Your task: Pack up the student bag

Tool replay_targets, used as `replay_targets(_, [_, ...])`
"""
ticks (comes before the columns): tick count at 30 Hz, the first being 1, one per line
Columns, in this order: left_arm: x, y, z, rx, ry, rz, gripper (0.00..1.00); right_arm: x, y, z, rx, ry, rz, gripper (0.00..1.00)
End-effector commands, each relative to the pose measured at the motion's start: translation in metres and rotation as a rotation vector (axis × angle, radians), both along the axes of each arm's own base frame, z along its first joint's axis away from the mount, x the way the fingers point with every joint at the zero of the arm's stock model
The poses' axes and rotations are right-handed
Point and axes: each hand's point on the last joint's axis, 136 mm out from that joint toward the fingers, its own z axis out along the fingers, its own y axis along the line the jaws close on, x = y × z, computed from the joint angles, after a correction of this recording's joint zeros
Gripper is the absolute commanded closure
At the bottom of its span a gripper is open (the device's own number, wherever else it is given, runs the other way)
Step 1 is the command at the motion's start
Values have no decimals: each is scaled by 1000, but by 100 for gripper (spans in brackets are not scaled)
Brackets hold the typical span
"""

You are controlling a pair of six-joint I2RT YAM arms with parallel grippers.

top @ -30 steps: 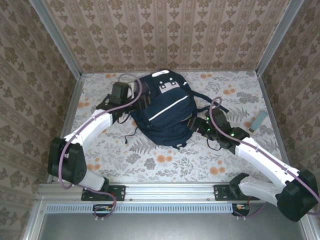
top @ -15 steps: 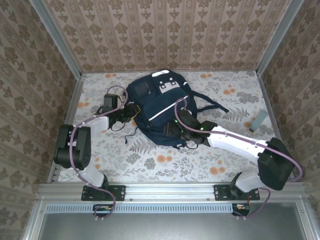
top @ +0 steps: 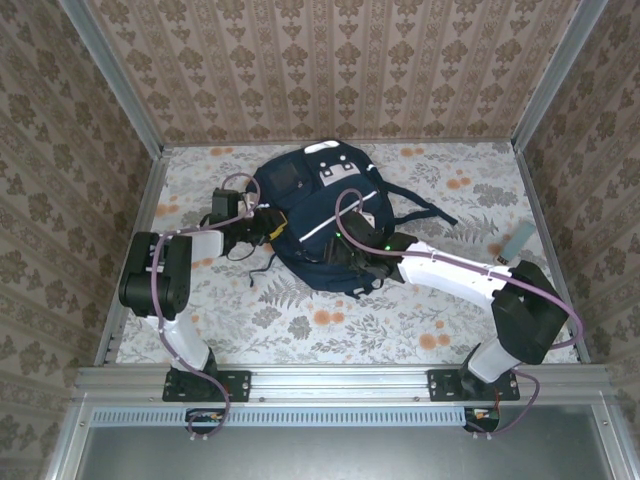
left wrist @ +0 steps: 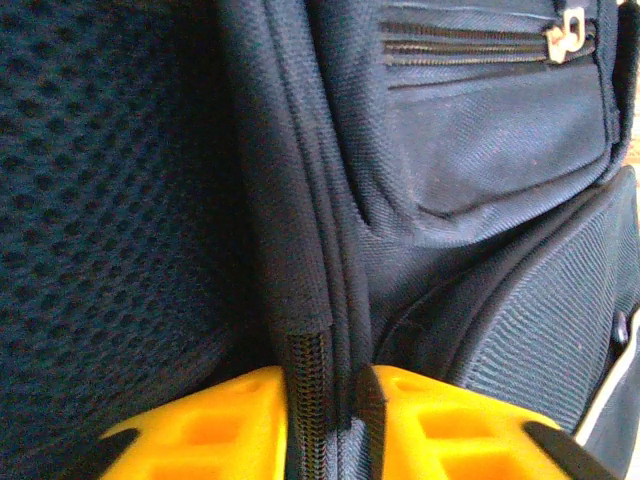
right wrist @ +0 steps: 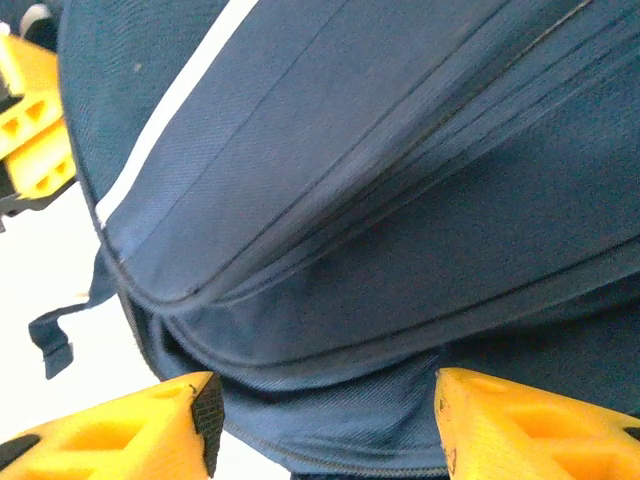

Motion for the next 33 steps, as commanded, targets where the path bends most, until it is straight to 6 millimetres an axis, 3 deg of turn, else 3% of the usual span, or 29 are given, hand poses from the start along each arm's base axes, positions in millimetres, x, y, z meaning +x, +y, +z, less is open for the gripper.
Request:
replay_targets(1, [6, -12, 20, -57, -59, -48, 81, 16, -21, 5, -63, -35, -82, 42])
replay_targets(6, [0, -23, 43, -87, -114, -77, 91, 20, -39, 16, -128, -45, -102, 43])
replay_targets(12, [-12, -40, 83, -137, -174, -99, 94, 7, -45, 42, -148, -86, -87, 44])
replay_targets(16, [-16, -49, 109, -176, -204, -89, 97, -7, -23, 54, -105, -104, -34, 44])
replay_targets(21, [-25, -64, 124, -195, -214, -100, 98, -26, 23, 58, -25, -97, 21, 47])
replay_targets(27, [-29, -68, 119, -196, -199, -95, 99, -26, 59, 51, 120, -66, -63, 54])
replay_targets(33, [-31, -67, 112, -189, -184, -89, 99, -13, 66, 26, 93, -28, -183, 58])
